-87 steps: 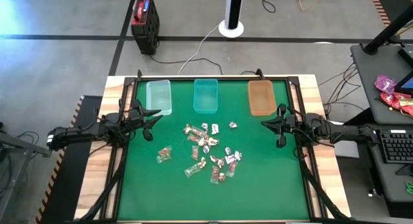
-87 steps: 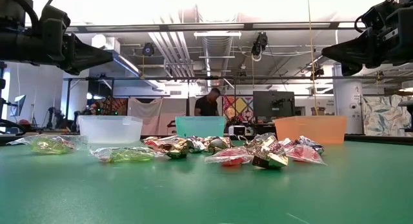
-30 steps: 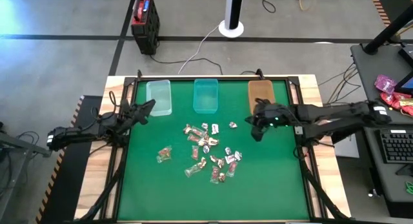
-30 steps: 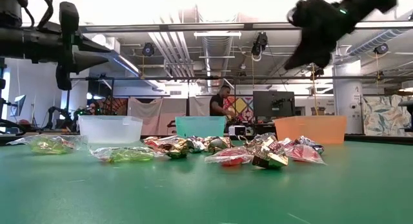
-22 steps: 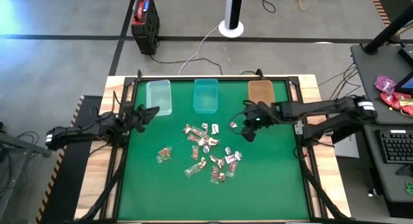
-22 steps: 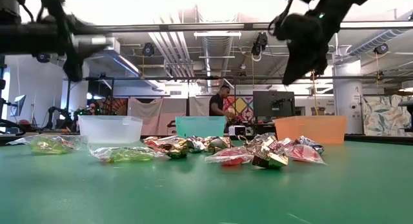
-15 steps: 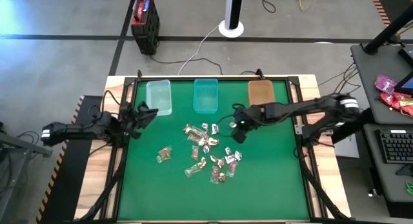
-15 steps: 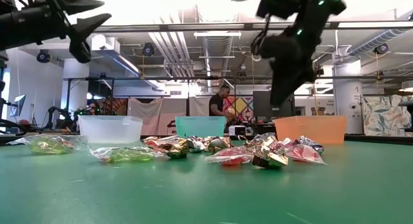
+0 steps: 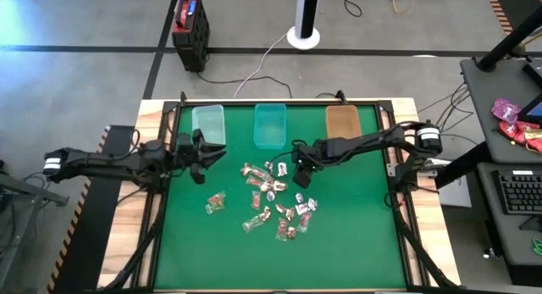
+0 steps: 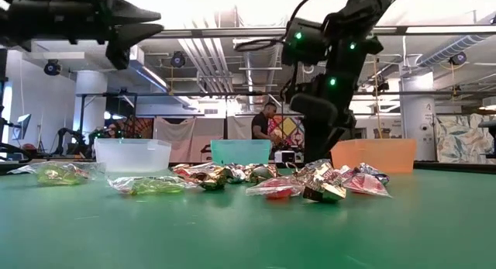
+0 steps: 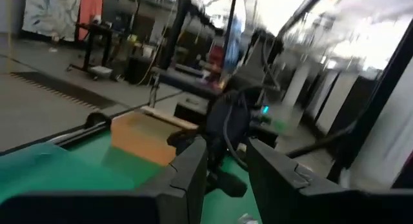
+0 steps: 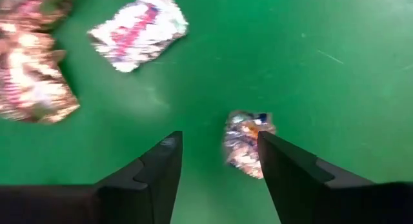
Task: Sort candy by brand, put in halloween buckets
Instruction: Put the silver wrap candy into the blue bin, then put the gold wrap candy into the white bin
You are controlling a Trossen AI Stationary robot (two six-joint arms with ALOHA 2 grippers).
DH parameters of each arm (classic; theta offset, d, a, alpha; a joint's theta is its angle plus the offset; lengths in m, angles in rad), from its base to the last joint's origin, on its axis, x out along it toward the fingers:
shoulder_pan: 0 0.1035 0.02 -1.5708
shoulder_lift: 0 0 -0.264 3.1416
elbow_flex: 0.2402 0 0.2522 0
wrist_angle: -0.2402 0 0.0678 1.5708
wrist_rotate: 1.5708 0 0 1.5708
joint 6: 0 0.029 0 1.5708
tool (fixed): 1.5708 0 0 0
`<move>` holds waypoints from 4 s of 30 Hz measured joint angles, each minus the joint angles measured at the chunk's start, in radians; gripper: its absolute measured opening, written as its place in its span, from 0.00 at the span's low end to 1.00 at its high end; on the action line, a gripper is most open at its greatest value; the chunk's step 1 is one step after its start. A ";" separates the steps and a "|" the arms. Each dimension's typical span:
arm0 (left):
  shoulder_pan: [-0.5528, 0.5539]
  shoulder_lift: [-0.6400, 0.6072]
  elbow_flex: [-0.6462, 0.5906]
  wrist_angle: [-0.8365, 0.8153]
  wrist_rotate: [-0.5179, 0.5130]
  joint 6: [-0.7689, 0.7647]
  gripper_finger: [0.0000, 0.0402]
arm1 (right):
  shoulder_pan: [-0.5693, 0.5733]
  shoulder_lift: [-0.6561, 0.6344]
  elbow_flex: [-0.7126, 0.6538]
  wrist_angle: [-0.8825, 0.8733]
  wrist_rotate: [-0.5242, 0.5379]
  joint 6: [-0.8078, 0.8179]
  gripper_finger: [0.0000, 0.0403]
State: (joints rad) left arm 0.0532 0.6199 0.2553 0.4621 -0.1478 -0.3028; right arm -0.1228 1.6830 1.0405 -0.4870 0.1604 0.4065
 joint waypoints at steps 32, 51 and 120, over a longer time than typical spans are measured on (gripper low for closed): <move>0.001 0.127 0.059 0.009 -0.002 0.048 0.23 | -0.075 -0.103 0.125 0.090 -0.033 -0.217 0.03; 0.001 0.150 0.059 0.017 -0.001 0.024 0.23 | -0.266 0.097 0.267 0.398 -0.248 -0.262 0.40; -0.045 0.989 0.537 -0.764 -0.116 -0.233 0.03 | 0.020 -0.568 -0.221 0.261 0.053 -0.128 0.47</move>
State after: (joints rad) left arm 0.0086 1.6084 0.7921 -0.3021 -0.2643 -0.5357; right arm -0.1027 1.1152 0.8190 -0.2260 0.2131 0.2781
